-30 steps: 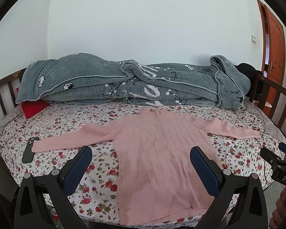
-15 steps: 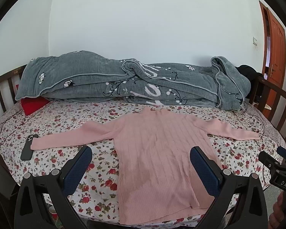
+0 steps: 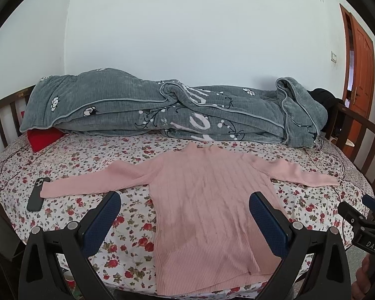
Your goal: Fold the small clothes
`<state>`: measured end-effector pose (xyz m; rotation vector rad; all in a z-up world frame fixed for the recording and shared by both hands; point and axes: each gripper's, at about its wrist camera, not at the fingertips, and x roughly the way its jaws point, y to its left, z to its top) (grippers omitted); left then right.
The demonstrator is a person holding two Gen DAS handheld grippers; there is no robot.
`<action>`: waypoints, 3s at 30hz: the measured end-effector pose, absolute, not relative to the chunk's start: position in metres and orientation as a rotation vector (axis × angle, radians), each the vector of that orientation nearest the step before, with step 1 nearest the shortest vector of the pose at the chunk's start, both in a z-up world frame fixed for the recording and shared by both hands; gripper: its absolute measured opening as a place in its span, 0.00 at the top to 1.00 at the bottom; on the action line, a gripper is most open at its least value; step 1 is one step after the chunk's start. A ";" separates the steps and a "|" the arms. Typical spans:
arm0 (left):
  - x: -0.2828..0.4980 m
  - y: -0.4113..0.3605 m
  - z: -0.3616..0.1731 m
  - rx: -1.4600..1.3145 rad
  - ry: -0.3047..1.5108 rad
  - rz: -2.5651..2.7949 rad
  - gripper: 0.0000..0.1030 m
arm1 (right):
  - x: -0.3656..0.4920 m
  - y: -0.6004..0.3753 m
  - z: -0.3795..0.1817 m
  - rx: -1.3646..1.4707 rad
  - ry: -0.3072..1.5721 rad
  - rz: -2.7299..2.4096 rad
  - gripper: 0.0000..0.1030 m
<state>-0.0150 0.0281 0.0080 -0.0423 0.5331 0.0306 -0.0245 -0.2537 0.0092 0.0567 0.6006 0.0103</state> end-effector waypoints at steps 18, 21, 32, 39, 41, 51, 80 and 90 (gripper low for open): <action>-0.019 0.032 0.013 -0.043 0.505 0.027 0.00 | -0.036 -0.251 0.024 0.058 0.553 0.010 0.00; -0.018 0.035 0.014 -0.046 0.497 0.026 0.00 | -0.036 -0.250 0.026 0.055 0.546 0.007 0.00; -0.005 0.044 0.007 -0.030 0.471 0.014 0.00 | -0.026 -0.247 0.027 0.072 0.516 -0.003 0.00; 0.024 0.088 -0.028 -0.096 0.538 0.031 0.00 | -0.009 -0.238 0.012 0.065 0.517 -0.004 0.00; 0.033 0.108 -0.044 -0.111 0.549 0.065 0.00 | -0.004 -0.235 0.005 0.068 0.530 0.005 0.00; 0.081 0.244 -0.145 -0.211 0.726 0.232 0.03 | 0.035 -0.219 -0.057 0.079 0.651 -0.012 0.00; 0.149 0.436 -0.179 -0.519 0.745 0.510 0.93 | 0.098 -0.180 -0.100 -0.014 0.752 -0.032 0.00; 0.168 0.356 -0.062 -0.377 0.594 0.406 0.93 | 0.111 -0.206 -0.085 0.015 0.694 -0.007 0.00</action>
